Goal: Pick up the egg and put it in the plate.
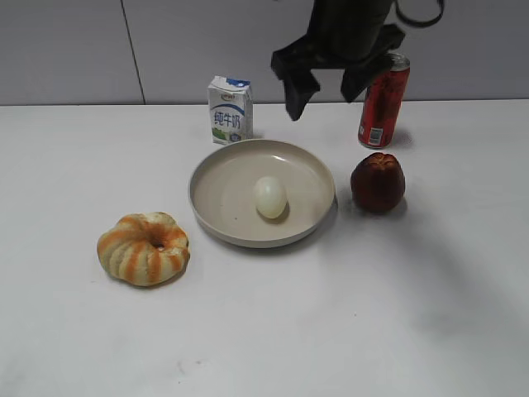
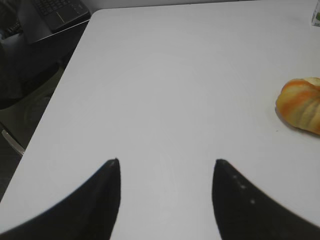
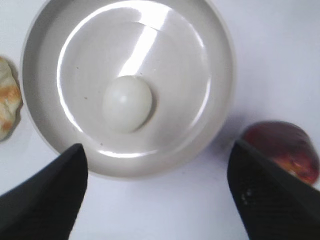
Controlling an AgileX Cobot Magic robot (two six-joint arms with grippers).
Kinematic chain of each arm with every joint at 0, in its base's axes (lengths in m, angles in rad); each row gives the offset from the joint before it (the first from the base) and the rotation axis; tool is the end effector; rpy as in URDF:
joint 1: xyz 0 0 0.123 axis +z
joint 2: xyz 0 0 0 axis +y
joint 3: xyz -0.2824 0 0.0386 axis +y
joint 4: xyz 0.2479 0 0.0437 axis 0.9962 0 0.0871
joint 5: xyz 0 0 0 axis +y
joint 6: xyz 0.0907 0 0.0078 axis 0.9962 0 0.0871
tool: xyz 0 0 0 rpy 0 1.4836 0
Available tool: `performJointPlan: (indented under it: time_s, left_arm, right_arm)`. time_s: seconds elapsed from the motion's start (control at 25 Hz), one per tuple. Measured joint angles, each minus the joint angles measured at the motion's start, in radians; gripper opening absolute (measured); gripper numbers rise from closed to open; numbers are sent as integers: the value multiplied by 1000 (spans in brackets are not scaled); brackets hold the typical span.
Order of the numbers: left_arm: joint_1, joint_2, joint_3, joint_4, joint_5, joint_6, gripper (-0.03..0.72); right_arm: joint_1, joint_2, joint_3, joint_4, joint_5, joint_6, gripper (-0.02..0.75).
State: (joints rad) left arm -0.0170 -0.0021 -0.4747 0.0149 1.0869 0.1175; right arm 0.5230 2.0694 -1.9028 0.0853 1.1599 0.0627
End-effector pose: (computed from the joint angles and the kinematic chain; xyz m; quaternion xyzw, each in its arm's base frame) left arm -0.0035 0.0013 0.2680 0.0579 0.8639 0.0326 0.4993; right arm 0.3865 0.2310 0.2687 -0.2147 0.9618 0.0872 0.1459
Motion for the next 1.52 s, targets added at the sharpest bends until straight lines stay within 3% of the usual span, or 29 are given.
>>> performJointPlan:
  time_s: [0.24, 0.68, 1.0, 1.32, 1.52]
  left_arm:
    - [0, 0, 0, 0, 0, 0, 446]
    - [0, 0, 0, 0, 0, 0, 446]
    - [0, 0, 0, 0, 0, 0, 446]
    - [0, 0, 0, 0, 0, 0, 446]
    - [0, 0, 0, 0, 0, 0, 446]
  right_arm:
    - [0, -208, 125, -126, 43, 22, 659]
    - [-8, -754, 759, -132, 33, 64, 632]
    - [-8, -1160, 1146, -130, -70, 70, 616]
    - [-8, -1483, 1353, -130, -144, 48, 592]
    - [-8, -1555, 1400, -127, -119, 40, 590]
